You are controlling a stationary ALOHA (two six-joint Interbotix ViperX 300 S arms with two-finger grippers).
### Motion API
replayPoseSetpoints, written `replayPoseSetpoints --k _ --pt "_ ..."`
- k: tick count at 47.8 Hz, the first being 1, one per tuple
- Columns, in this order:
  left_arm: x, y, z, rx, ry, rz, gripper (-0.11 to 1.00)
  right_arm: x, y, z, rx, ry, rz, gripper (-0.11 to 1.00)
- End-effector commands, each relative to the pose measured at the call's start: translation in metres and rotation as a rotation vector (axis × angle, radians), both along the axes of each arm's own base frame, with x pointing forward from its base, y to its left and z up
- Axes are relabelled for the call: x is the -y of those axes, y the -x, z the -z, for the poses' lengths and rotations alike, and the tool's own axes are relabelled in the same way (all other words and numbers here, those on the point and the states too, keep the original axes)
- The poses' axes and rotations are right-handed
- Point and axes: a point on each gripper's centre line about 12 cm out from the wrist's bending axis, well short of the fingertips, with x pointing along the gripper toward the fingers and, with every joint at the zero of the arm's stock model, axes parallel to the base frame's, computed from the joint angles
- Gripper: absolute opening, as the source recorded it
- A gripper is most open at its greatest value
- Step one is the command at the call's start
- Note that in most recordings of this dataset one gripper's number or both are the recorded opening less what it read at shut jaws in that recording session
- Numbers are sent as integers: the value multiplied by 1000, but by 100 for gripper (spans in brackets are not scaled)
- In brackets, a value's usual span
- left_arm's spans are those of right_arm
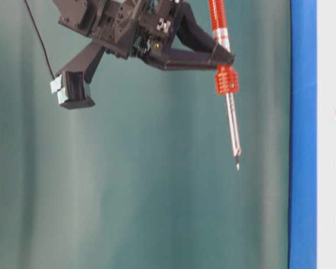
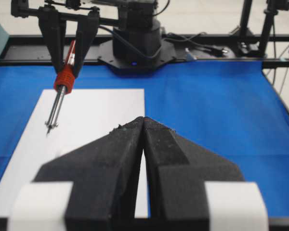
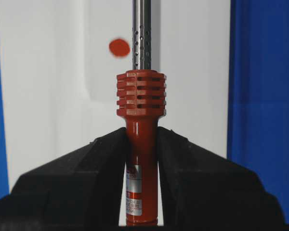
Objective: Touch the tip of the soldering iron to the mark.
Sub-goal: 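Lift the iron and shift it rightward above the strip, then lower the iron tip onto the rightmost red dot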
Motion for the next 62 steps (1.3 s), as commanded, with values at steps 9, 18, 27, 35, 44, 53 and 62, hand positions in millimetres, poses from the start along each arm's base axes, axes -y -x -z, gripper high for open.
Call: replayPoseSetpoints --k 9,18,27,35,44,53,62 --pt "0 -1 -4 14 0 -1 0 -7 27 -11 30 7 2 6" --pt "0 -1 -5 15 2 -1 0 -11 49 -9 14 3 6 6" --pt "0 0 -5 15 1 -1 0 -14 58 -8 2 -2 7 6" --pt "0 0 -5 17 2 -1 0 -14 57 -8 2 -5 15 6" --pt "0 0 -5 17 5 -1 0 -14 56 -6 -3 -6 15 6" --pt "0 0 -4 12 5 -1 0 -13 54 -1 -19 -11 15 6" --pt "0 0 -4 12 5 -1 0 -11 47 15 -61 -20 15 6"
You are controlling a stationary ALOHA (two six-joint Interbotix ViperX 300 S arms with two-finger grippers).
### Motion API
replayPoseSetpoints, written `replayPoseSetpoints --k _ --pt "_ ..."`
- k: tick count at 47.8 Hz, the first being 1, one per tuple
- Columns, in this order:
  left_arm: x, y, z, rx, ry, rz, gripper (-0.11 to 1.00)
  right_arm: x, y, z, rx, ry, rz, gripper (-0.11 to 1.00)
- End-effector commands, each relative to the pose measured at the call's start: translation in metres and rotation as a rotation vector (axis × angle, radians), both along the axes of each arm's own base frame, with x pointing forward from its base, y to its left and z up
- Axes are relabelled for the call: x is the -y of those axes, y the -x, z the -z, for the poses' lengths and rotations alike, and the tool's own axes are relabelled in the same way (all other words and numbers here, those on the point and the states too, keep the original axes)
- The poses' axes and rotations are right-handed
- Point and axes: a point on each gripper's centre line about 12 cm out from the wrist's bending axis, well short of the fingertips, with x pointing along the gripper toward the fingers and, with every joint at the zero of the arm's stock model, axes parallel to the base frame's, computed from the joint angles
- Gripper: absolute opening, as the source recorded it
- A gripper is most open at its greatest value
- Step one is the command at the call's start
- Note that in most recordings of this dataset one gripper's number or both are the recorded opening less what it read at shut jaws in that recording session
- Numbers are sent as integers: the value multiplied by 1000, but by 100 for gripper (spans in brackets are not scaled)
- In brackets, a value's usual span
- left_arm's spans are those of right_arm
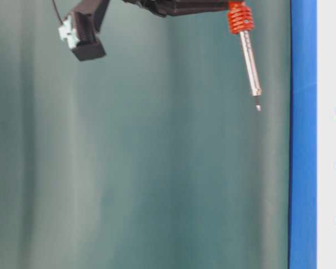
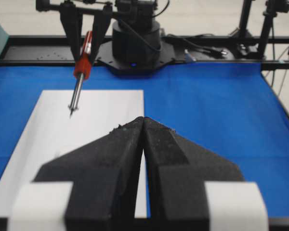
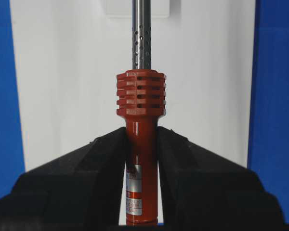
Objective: Touch the tip of the soldering iron to the mark.
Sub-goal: 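Lower the iron tip onto the rightmost red dot, then hold the tip on the right dot, then lift the iron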
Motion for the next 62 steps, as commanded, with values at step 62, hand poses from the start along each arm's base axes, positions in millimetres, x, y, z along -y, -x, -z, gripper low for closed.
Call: replayPoseSetpoints --k 62 --pt "0 -1 -4 8 -9 -2 0 13 -18 78 -69 -21 21 6"
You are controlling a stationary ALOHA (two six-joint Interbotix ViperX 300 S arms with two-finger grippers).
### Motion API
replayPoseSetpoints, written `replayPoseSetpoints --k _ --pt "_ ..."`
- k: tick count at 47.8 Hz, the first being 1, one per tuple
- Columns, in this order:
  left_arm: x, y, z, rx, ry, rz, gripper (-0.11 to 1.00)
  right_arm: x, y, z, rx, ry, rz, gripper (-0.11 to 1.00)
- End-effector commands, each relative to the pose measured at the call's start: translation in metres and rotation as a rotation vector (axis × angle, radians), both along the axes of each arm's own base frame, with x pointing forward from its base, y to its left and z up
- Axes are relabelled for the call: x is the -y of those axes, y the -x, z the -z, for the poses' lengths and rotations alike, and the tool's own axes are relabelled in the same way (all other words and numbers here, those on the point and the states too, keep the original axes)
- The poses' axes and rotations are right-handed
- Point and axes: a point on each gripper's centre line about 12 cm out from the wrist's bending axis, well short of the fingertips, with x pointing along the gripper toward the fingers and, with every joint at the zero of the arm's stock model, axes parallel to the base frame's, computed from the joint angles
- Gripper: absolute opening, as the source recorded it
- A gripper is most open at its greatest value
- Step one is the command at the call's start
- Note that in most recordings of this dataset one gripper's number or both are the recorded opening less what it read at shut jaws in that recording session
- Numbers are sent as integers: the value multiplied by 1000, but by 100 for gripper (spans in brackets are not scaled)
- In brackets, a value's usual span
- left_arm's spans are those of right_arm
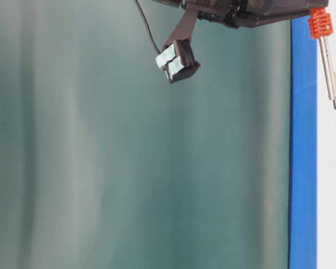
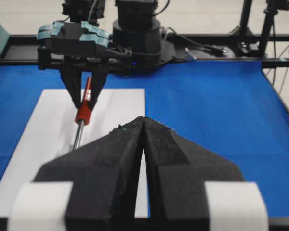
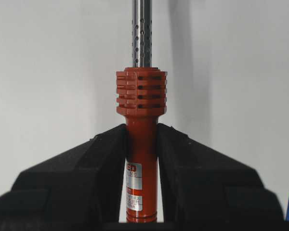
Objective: Touch the tip of the soldering iron to the mark.
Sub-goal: 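Hold the tip on the right dot, then lift the iron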
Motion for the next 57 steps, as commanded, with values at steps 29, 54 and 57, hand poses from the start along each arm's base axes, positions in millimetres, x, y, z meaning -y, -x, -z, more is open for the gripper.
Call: replayPoseSetpoints --k 29,54,57 --pt "0 -1 -5 15 -4 -1 0 2 -3 -7 23 8 0 6" --pt "0 -1 -5 17 -4 -1 0 1 -3 -10 3 2 1 6" --pt "0 -1 -5 17 -4 -1 0 2 -3 -11 -3 0 1 6"
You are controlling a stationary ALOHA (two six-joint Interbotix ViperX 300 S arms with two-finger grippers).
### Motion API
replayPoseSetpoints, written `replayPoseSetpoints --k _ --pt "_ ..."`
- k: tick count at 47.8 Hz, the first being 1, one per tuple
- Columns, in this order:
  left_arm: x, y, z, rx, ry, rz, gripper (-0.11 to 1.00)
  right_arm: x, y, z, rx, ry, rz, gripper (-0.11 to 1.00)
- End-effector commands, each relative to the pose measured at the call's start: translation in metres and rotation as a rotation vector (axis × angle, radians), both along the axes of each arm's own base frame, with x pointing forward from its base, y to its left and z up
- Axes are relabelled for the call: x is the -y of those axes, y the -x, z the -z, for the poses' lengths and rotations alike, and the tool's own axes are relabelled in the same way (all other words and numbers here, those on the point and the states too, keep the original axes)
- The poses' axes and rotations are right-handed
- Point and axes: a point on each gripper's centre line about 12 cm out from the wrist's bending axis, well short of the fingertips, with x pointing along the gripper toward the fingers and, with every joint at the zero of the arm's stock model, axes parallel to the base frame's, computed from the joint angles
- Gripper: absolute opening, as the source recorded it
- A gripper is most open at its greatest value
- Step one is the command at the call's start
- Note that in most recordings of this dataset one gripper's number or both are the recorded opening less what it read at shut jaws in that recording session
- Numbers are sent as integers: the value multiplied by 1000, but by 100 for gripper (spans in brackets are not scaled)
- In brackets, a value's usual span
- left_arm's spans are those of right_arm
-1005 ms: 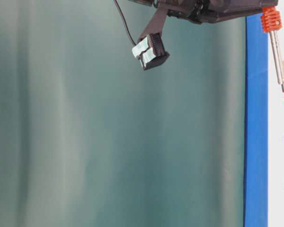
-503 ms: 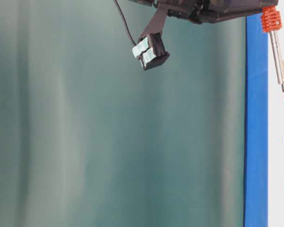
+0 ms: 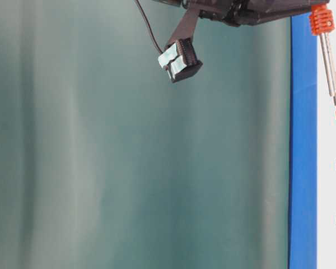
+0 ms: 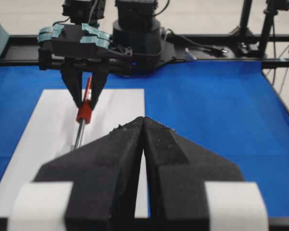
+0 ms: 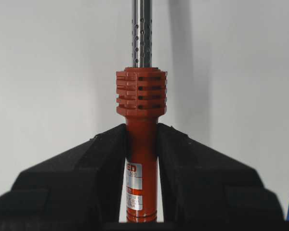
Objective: Touch the tip of the soldering iron to the mark.
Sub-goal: 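Hold the tip on the right dot, then lift the iron, then carry the soldering iron toward the front of the table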
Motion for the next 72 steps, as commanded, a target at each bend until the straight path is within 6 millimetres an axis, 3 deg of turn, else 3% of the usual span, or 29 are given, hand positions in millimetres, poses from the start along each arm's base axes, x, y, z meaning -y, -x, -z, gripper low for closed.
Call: replayPoseSetpoints --k 1,23,42,51,72 --pt "0 -1 -5 17 -2 -3 0 3 -6 -11 24 5 4 6" --pt "-1 -1 -5 15 -3 -3 0 3 -9 -22 26 10 2 6" --pt "0 -1 -5 15 -4 -3 0 1 -1 -82 152 45 5 6" --pt "-1 -1 -5 19 -4 -3 0 0 5 -98 204 59 7 6" --pt "-1 -1 -5 20 -4 -3 0 -6 8 -102 205 42 20 6"
